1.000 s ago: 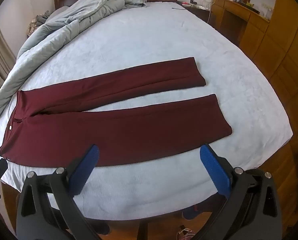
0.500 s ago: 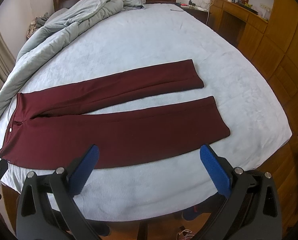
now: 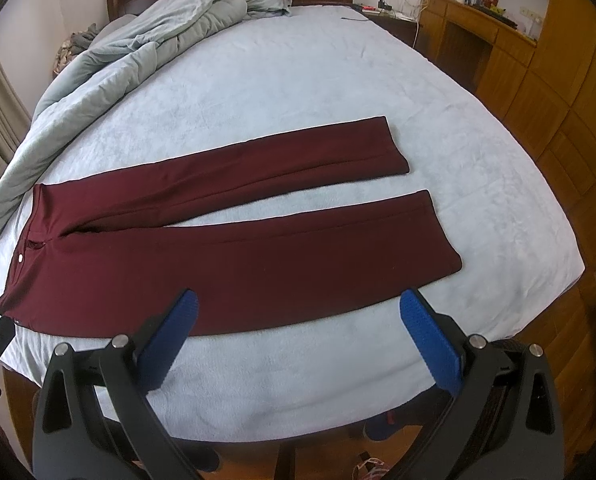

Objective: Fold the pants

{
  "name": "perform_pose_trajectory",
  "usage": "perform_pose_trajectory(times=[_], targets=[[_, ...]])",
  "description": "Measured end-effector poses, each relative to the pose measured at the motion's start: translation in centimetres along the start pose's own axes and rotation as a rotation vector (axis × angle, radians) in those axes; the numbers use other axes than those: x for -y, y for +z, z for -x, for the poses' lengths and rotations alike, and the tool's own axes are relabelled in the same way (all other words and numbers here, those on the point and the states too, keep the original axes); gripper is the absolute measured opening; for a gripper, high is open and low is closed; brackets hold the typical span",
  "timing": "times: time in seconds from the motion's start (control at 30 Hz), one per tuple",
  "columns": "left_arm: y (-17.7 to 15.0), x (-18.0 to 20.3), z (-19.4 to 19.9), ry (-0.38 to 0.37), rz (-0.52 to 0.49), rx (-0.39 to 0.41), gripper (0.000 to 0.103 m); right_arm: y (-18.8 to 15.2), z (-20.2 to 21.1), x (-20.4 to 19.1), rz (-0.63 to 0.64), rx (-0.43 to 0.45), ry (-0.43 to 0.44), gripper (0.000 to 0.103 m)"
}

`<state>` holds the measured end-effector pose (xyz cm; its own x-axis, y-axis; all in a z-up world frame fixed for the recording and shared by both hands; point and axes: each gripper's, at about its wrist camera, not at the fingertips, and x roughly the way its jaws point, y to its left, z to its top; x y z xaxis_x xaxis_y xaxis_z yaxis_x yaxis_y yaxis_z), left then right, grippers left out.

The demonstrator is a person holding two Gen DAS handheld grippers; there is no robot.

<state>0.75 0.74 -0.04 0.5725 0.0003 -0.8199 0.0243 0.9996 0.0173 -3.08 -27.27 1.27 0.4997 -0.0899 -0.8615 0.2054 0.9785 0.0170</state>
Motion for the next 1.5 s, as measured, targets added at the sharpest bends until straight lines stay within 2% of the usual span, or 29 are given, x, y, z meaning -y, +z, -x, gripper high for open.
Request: perform_pose_trajectory(times=[1.33,1.5], targets=[[0.0,0.3,0.1,0.005,-0.009,0.004,0.099,-0.2,-1.0,0.5,-0.003,-0.013,0.006,0.100],[0.6,0.1,-1.5,0.007,0.006,-0.028,0.099,0.9,-2.0,1.5,0.006,0.000,0.023,0.101]])
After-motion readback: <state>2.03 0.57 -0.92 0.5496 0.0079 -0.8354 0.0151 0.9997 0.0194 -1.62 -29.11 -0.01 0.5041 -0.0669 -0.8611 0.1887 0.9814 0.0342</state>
